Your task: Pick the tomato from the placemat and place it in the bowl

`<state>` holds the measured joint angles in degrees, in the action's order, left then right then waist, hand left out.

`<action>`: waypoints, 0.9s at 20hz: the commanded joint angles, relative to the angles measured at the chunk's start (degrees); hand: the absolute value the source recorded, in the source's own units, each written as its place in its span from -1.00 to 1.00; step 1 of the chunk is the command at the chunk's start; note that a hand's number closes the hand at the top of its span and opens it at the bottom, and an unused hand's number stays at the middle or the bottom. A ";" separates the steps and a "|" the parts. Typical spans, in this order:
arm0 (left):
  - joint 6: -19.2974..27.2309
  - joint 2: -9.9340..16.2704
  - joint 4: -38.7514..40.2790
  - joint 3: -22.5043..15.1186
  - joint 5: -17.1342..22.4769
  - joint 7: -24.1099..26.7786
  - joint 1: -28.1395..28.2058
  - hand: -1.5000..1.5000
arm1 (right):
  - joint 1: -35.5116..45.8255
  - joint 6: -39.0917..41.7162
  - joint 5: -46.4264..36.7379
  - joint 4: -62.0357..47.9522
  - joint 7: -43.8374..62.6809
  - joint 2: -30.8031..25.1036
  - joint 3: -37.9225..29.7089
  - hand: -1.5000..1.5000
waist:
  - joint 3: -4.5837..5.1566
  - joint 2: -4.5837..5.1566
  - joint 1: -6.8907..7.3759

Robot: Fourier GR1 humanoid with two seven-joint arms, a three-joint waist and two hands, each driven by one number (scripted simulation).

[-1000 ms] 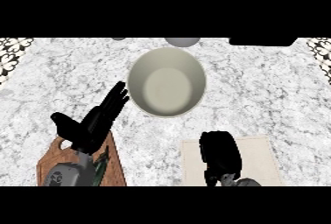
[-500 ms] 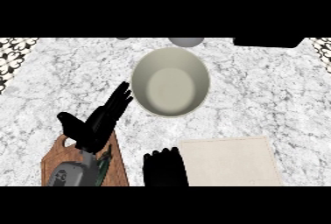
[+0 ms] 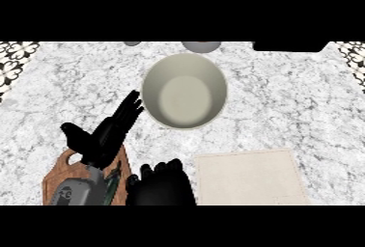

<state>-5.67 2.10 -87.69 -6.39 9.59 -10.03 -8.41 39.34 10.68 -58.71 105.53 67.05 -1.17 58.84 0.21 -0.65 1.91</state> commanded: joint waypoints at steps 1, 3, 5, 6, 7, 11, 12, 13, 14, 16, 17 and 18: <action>0.57 -0.76 0.04 -1.28 -1.17 0.10 0.64 0.00 | 7.03 3.25 2.17 0.40 14.30 1.11 -1.60 1.00 | 0.00 -0.08 -0.23; 0.05 -1.05 2.27 -1.42 -1.51 1.58 -0.12 0.00 | 10.86 4.16 4.63 2.00 13.98 1.10 -5.46 1.00 | 0.04 0.02 -0.69; -2.02 1.41 -0.10 0.43 0.54 1.68 2.49 0.00 | 14.17 2.98 5.44 -1.59 14.26 1.10 -8.14 1.00 | 0.07 -0.07 0.42; -0.77 0.76 -1.20 0.26 0.51 -1.25 -0.59 0.00 | 15.91 1.49 6.39 -3.69 13.42 1.10 -9.39 1.00 | -0.01 0.11 0.15; -0.43 0.12 2.18 0.60 -0.30 1.29 -0.93 0.00 | 16.84 1.37 6.85 -3.59 14.16 1.10 -9.40 1.00 | 0.01 0.26 -0.51; -2.01 2.37 -0.30 2.45 2.02 -1.27 -0.58 0.00 | 22.54 0.75 8.46 -10.03 12.87 1.11 -13.97 1.00 | -0.02 0.33 -0.01; 1.53 -1.32 -0.07 -1.37 -2.20 0.70 0.48 0.00 | 22.01 -0.78 8.48 -12.84 11.06 1.11 -14.64 1.00 | -0.07 0.47 -0.26; -0.90 0.45 -0.90 -0.23 -0.51 1.79 2.41 0.00 | 22.87 -1.06 8.90 -13.35 10.49 1.11 -16.57 1.00 | -0.08 0.45 -0.15; -0.22 0.05 -1.47 0.48 0.47 0.35 1.90 0.00 | 25.08 -2.82 9.13 -15.92 8.54 1.11 -20.22 1.00 | -0.08 0.56 0.24; -2.92 1.61 0.74 1.19 1.33 0.94 0.15 0.00 | 25.84 -5.18 10.47 -18.45 8.62 1.12 -18.62 1.00 | -0.08 0.68 -0.16; -0.73 0.21 -0.69 0.46 0.69 -0.85 0.34 0.00 | 25.36 -6.38 9.86 -21.27 5.07 1.12 -21.07 1.00 | -0.13 0.74 -0.27; -0.51 -0.12 0.77 0.98 0.29 1.28 0.22 0.00 | 23.52 -7.49 8.86 -21.62 2.34 1.12 -21.69 1.00 | -0.15 0.80 -0.88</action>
<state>-6.56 2.43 -87.78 -5.82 10.03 -9.58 -7.88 62.24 7.83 -49.73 89.10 65.38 -0.80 40.25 0.12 -0.07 1.63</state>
